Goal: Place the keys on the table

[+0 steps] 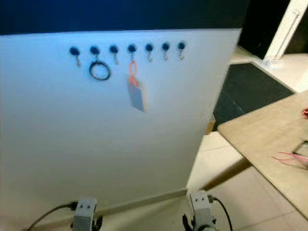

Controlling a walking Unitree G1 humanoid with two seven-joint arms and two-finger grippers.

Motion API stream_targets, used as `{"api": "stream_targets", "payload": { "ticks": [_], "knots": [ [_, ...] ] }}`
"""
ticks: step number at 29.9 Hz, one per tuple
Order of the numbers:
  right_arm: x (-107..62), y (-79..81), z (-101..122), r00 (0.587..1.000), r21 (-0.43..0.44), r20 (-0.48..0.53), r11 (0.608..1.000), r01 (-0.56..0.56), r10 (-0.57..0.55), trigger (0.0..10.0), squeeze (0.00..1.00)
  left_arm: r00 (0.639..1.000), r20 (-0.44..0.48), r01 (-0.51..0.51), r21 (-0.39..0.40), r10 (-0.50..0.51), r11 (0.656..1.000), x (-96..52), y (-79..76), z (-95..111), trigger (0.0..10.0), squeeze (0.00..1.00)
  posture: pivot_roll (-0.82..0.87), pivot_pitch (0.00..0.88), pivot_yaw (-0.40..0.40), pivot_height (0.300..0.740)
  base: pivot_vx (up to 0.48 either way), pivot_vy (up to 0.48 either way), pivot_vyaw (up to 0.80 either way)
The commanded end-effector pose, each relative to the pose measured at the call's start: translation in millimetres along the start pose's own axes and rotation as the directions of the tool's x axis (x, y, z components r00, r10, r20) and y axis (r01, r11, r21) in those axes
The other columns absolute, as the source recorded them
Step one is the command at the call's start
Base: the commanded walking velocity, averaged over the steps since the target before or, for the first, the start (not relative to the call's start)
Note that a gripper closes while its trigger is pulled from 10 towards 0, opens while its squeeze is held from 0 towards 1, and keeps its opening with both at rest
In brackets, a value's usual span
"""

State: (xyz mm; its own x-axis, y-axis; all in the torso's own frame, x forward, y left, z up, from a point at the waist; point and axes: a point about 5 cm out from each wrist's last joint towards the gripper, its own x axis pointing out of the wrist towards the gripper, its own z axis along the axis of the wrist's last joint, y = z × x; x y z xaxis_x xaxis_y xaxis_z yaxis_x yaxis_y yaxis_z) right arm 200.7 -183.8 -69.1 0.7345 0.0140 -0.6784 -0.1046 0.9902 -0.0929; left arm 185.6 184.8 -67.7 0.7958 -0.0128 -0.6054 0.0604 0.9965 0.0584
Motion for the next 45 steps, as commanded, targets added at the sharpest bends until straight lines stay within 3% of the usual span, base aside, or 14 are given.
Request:
{"api": "stream_targets", "payload": {
  "ticks": [1,6,15,19,39,42,45],
  "knots": [
    [0.9,3.6,2,1.000,0.010,0.010,1.000,-0.003,0.003,10.0,0.00,1.000,-0.009,-0.001,0.003,0.001,1.000,-3.7,2.1,-6,10.0,0.00,0.06,0.076,-0.036,0.740,0.000,0.000,0.00],
    [0.8,3.8,2,1.000,0.012,0.010,1.000,-0.003,0.003,10.0,0.00,1.000,-0.001,0.022,0.031,-0.022,0.999,-3.9,1.2,-5,10.0,0.00,0.06,0.077,-0.035,0.740,0.000,0.000,0.00],
    [0.7,4.5,2,1.000,0.012,0.011,1.000,-0.003,0.003,10.0,0.00,1.000,-0.001,0.020,0.036,-0.020,0.999,-3.9,1.0,-6,10.0,0.00,0.06,0.078,-0.037,0.740,0.000,-0.442,0.00],
    [0.7,3.9,2,1.000,0.011,0.010,1.000,-0.002,0.002,10.0,0.00,1.000,0.003,0.003,0.001,-0.003,1.000,-4.3,2.0,-6,10.0,0.00,0.06,0.076,-0.040,0.740,0.000,0.000,0.00],
    [0.4,1.6,3,1.000,0.008,0.020,1.000,0.005,-0.005,10.0,0.00,1.000,0.028,-0.009,0.038,0.008,0.999,-4.5,3.7,-4,10.0,0.00,0.05,0.075,-0.036,0.740,0.000,0.000,0.00],
    [1.4,0.6,10,0.998,0.001,0.063,1.000,0.007,-0.008,10.0,0.00,0.998,0.065,0.011,0.029,-0.013,1.000,-6.0,5.0,-1,10.0,0.00,0.05,0.076,-0.037,0.740,0.000,0.000,0.00],
    [2.3,3.2,29,0.981,-0.079,0.189,0.997,-0.019,0.034,10.0,0.00,0.981,0.173,0.089,0.004,-0.089,0.996,-9.0,3.7,10,10.0,0.00,0.04,0.082,-0.034,0.740,0.000,0.000,0.00]
  ]
}}
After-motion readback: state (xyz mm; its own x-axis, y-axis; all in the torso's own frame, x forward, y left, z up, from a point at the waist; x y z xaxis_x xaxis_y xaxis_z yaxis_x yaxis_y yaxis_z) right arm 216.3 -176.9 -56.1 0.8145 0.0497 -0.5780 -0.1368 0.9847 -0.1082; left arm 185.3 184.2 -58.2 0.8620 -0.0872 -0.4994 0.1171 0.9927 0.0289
